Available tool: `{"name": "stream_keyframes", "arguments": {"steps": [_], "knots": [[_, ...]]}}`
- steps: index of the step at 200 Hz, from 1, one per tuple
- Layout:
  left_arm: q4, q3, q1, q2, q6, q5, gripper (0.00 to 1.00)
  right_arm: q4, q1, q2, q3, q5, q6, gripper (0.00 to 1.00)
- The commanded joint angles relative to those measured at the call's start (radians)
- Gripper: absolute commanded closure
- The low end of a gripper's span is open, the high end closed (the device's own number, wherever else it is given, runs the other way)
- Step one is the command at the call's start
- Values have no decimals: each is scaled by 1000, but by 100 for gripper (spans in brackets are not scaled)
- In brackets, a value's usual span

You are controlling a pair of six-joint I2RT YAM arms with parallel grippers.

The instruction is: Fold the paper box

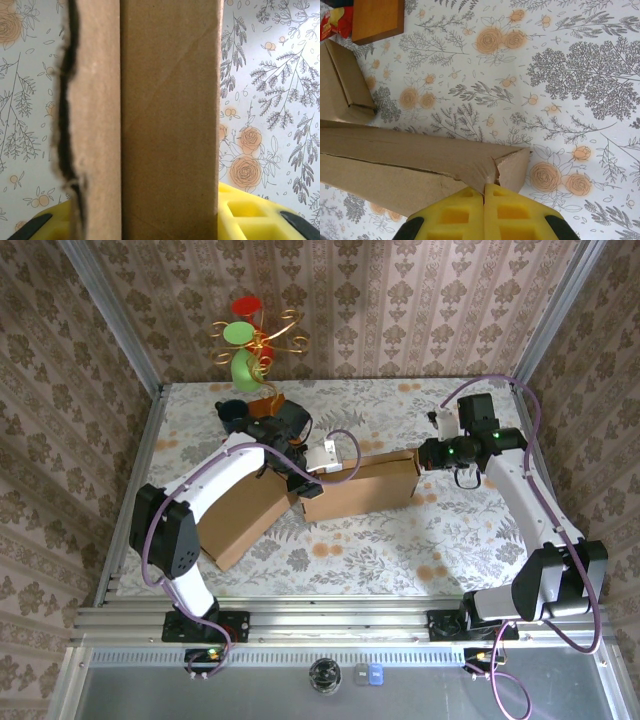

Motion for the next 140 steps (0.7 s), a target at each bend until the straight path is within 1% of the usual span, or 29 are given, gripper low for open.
{"name": "stream_keyframes", "arguments": {"steps": [1,60,103,140], "knots": [[-52,27,7,32,-14,-68,66,-97,0,0,41,23,79,100],[-48,32,6,38,-19,-84,68,-145,8,4,64,-16,219,100],[-44,34,6,38,-24,-86,69,-122,17,-29,51,24,288,100],[-43,39,6,41,-33,-84,69,-140,18,-34,52,60,359,100]]}}
